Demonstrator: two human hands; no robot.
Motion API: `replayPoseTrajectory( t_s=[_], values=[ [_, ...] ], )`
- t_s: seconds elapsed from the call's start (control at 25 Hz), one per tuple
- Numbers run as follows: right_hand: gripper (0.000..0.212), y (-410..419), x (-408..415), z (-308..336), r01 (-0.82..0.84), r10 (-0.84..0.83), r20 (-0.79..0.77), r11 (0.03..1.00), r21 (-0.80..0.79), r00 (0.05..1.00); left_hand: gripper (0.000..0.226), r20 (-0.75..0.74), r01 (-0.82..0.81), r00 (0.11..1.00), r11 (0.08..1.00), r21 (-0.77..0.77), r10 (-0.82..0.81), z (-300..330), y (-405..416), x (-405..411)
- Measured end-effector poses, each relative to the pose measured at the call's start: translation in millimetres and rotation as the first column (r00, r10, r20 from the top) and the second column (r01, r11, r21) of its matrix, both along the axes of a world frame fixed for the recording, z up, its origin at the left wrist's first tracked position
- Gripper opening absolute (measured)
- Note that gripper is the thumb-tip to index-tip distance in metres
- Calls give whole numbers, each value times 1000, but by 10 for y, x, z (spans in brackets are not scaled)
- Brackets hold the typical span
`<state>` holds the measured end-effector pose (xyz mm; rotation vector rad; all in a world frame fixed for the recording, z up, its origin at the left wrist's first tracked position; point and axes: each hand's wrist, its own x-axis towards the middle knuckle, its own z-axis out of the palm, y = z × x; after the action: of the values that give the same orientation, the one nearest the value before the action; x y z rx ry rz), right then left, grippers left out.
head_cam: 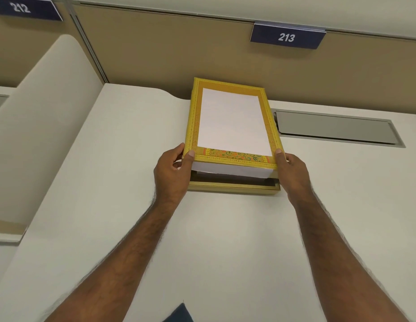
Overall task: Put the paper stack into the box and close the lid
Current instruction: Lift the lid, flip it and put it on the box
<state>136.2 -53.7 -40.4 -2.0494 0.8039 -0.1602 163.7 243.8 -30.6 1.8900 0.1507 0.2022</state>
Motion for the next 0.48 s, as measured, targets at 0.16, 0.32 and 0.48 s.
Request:
replayPoseTrajectory(
  t_s=[0.16, 0.32, 0.48],
  values=[
    [57, 26, -15, 31, -15, 13, -29, 998, -55, 999, 42, -62, -8, 998, 1000, 11, 9, -120, 75, -16],
    [57, 45, -94, 16, -23, 16, -59, 994, -110, 998, 37, -118, 1, 993, 1000, 15, 1, -225, 116, -110],
    [57, 47, -179, -18, -60, 43, -108, 984, -166, 993, 32, -144, 11, 990, 1000, -14, -12, -257, 174, -158]
  ],
)
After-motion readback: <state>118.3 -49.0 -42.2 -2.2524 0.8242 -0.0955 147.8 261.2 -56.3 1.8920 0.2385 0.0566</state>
